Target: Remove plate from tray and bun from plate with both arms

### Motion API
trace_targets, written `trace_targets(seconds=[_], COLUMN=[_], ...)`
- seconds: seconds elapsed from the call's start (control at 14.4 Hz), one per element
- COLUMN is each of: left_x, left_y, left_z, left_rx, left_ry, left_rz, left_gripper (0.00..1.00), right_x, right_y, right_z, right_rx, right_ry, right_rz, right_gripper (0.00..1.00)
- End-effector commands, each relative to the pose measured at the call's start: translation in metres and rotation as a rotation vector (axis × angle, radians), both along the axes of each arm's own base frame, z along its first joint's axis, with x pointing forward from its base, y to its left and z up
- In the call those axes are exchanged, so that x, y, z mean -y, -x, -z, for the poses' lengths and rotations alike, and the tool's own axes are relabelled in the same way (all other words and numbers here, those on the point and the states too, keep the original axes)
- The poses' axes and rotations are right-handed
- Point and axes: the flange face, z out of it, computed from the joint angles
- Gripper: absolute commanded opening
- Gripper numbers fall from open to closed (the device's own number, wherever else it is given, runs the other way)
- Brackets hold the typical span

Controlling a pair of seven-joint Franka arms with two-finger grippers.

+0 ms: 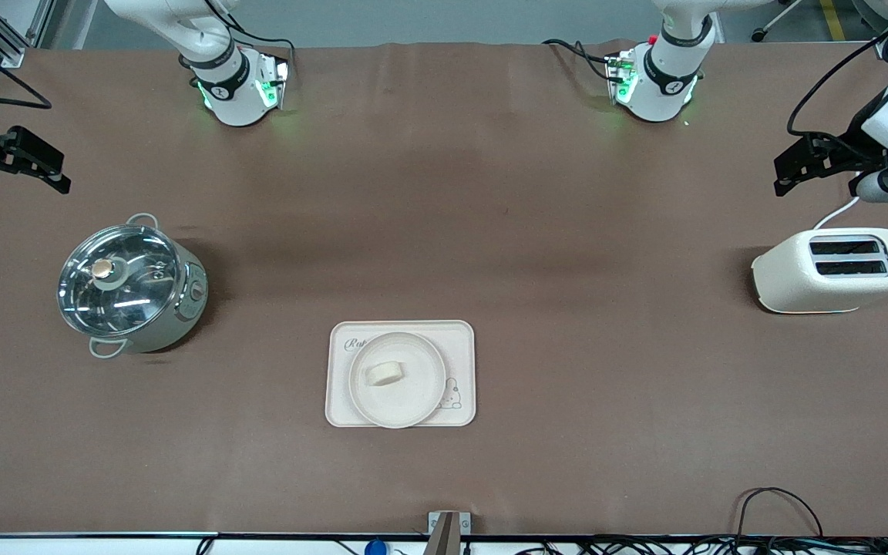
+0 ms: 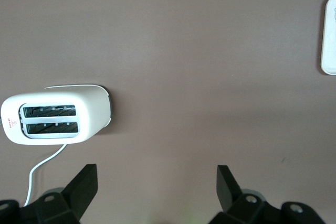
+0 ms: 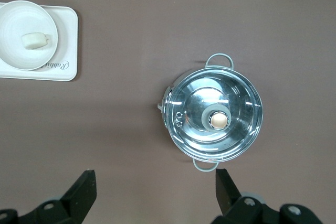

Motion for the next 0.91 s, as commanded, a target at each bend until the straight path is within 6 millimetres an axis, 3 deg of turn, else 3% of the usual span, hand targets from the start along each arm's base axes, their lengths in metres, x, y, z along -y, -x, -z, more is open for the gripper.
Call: trace_targets(seconds=[0.0,0.63,0.77,0.84], left_x=[-0.003,-0.007,-0.008,-0.008], left_y=[-0.004,-0.008,-0.009,-0.009], left_z=[-0.002,0.006,0.005,0.005], left_rx=[-0.014,-0.028,-0.024,-0.024], left_ry=[-0.001,0.000,0.000,0.000], left_rz=[0.012,0.009,0.008,0.008], left_gripper=[1.00,1.00,1.00,1.00], right_x=[0.000,-0.003,-0.025,-0.034], right_y=[0.003,0.001,-0.005,-0.016], right_z=[-0.001,0.005,0.012,0.027], right_rx=[0.005,-0.008,-0.016,-0.023], right_ry=[0.007,-0.002,-0.051,-0.059], right_rz=[0.011,0.015,0.043,0.059], right_gripper=[1.00,1.00,1.00,1.00])
